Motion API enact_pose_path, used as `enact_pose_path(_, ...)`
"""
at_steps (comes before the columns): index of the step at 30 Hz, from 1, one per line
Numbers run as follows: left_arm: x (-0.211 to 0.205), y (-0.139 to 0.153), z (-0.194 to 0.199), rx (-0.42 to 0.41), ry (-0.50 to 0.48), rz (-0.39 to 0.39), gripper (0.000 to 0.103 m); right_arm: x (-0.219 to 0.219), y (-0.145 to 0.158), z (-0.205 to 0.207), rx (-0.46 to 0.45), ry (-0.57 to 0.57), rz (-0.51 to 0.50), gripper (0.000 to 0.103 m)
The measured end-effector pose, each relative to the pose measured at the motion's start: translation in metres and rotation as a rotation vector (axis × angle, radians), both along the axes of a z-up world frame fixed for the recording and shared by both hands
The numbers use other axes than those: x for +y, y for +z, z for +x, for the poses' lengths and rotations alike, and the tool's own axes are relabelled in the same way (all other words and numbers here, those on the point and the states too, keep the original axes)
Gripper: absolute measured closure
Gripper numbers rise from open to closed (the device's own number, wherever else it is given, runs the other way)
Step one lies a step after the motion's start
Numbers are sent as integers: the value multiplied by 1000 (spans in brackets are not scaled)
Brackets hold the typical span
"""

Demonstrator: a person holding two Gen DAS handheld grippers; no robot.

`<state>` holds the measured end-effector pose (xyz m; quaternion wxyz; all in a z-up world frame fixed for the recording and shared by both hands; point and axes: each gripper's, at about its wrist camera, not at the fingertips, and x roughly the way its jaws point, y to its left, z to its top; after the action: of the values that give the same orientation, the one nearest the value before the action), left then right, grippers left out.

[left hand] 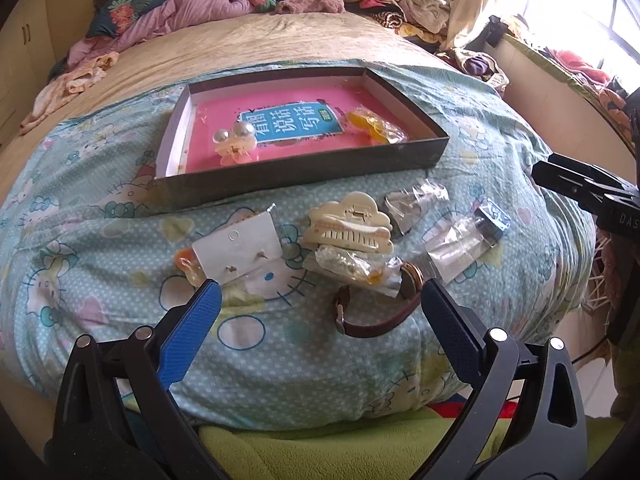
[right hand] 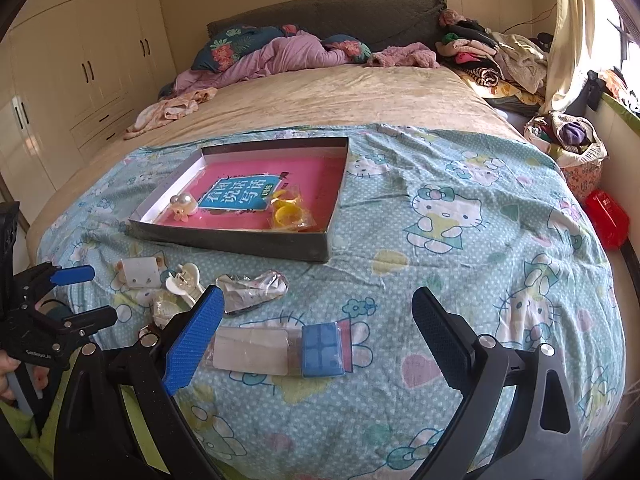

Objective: Organize jewelry
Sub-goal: 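Withdraw both open tools from the box back over the jewelry, then grasp the blue plastic case with the right tool while the left tool grasps the brown watch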

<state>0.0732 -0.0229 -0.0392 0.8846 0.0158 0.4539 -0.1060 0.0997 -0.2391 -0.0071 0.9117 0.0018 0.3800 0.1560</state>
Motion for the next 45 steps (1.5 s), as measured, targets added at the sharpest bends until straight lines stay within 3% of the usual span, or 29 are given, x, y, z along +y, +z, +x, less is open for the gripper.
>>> enact_pose_path(8, -17, -23, 1, 91, -49, -61, 10, -4, -14, -3, 36, 2, -6, 9)
enact_pose_path(15, -22, -40, 14, 166, -17, -131, 10, -9, -33, -5, 84, -1, -12, 9)
enact_pose_path(21, -28, -50, 24, 187, 20, -144, 10, -14, -52, -3, 126, -8, -38, 10)
enact_pose_path(31, -35, -56, 32, 178, 38, -124, 11, -8, -78, 5, 161, 37, -53, 46)
enact_pose_path(35, -36, -56, 34, 168, 34, -112, 28, -6, -82, 12, 147, 52, -52, 54)
enact_pose_path(37, -36, -55, 35, 160, 34, -106, 42, -3, -84, 17, 143, 58, -53, 59)
enact_pose_path(40, -36, -52, 33, 151, 21, -107, 46, 0, -86, 23, 134, 66, -57, 72)
enact_pose_path(45, -34, -43, 26, 130, -9, -118, 48, -3, -83, 28, 126, 59, -37, 72)
